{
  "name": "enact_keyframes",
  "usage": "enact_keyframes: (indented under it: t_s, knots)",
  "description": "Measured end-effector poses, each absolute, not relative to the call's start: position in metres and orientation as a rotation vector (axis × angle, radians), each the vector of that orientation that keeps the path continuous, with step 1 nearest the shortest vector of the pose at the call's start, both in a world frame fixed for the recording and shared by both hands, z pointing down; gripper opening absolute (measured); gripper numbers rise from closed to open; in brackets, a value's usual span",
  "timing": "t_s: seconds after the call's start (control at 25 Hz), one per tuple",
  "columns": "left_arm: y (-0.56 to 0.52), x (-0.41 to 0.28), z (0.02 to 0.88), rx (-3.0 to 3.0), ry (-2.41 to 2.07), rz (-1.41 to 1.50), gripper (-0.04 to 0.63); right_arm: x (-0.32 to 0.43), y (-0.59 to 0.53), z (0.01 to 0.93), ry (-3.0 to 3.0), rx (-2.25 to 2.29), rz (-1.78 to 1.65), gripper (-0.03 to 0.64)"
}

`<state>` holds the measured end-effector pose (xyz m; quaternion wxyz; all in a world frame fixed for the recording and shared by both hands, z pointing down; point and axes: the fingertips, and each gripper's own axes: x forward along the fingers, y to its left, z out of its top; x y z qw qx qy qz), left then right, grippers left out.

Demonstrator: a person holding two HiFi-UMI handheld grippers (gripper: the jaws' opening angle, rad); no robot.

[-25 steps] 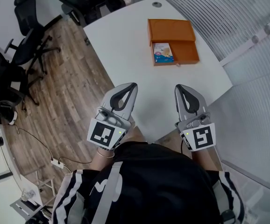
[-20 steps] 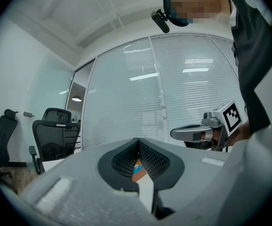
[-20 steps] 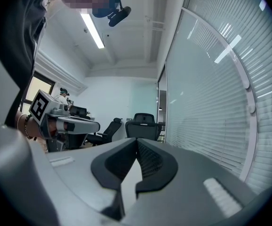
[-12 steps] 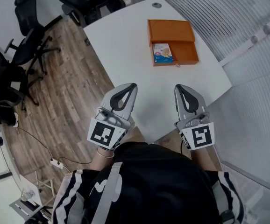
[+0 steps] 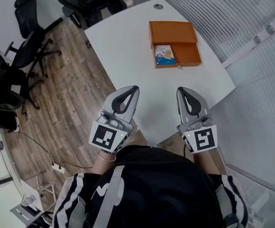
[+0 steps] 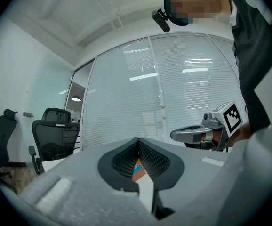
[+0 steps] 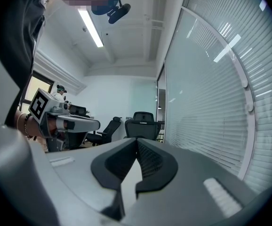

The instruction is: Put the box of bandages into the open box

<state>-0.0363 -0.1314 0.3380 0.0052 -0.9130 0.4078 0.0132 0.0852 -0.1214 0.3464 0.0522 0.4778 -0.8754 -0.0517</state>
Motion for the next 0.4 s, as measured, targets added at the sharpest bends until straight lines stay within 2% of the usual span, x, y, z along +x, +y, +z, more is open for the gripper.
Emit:
enact_keyframes:
  t_s: [0.4]
  knots:
    - [-0.1306, -0.0347, 0.3340, -2.861, 1.275, 0.051, 0.000, 0.0860, -0.1187, 0.3444, -2.660, 1.455, -0.161, -0.002]
